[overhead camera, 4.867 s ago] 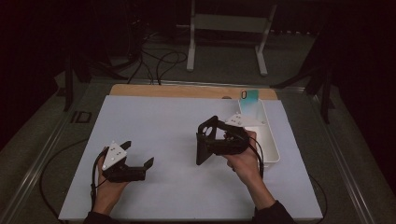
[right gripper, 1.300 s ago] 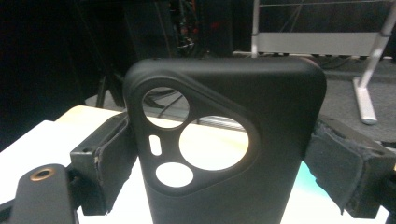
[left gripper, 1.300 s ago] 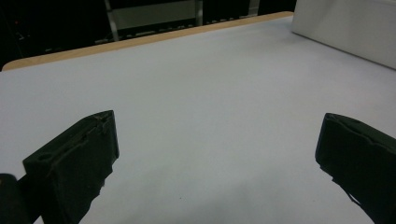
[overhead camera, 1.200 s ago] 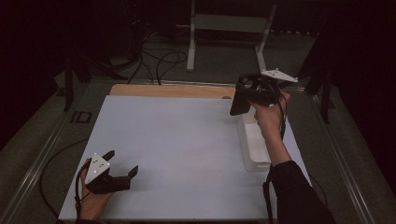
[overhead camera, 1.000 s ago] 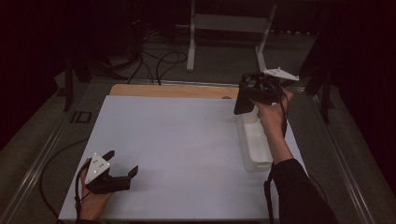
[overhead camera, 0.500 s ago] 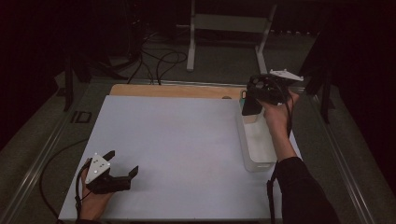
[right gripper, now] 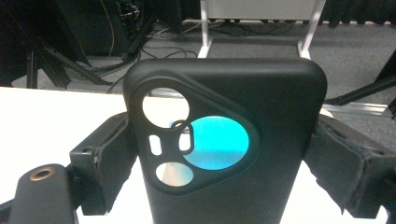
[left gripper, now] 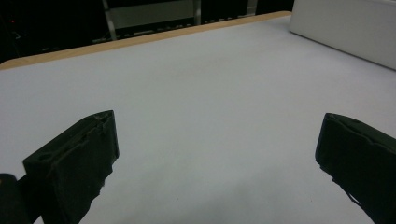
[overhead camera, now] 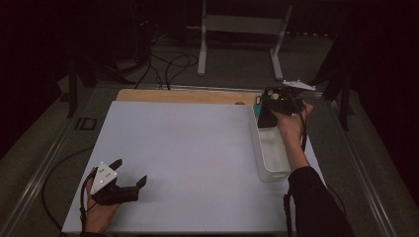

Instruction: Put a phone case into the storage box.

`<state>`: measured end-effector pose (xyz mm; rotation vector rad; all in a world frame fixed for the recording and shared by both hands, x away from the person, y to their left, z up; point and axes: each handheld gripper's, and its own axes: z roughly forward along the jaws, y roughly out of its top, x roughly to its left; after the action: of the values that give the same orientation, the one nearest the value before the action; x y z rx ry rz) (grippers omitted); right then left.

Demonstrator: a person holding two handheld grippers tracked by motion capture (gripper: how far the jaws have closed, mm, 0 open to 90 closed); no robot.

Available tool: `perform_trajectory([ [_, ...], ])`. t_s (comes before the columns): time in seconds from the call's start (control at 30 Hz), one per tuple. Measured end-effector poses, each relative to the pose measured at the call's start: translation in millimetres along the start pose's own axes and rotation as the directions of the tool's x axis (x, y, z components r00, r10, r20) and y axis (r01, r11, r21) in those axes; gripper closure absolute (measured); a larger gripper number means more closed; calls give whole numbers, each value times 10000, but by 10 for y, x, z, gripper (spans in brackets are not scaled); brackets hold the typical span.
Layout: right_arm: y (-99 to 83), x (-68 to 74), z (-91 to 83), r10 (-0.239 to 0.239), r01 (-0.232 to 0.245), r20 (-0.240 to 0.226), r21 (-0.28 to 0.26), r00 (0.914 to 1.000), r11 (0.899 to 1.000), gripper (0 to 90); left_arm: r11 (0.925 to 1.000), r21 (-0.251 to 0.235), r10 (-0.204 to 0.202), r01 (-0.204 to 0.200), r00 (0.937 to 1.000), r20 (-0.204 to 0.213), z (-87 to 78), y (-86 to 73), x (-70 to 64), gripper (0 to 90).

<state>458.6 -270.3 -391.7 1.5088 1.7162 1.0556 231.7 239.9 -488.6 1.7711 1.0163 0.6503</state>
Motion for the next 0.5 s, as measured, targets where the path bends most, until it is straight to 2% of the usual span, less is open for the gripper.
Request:
perform_trajectory([
  [0.5, -151, 51, 209, -268, 251, 238, 677, 9994, 9974, 130, 10000, -60, -24, 24, 10000, 5, -12, 2, 4, 2],
])
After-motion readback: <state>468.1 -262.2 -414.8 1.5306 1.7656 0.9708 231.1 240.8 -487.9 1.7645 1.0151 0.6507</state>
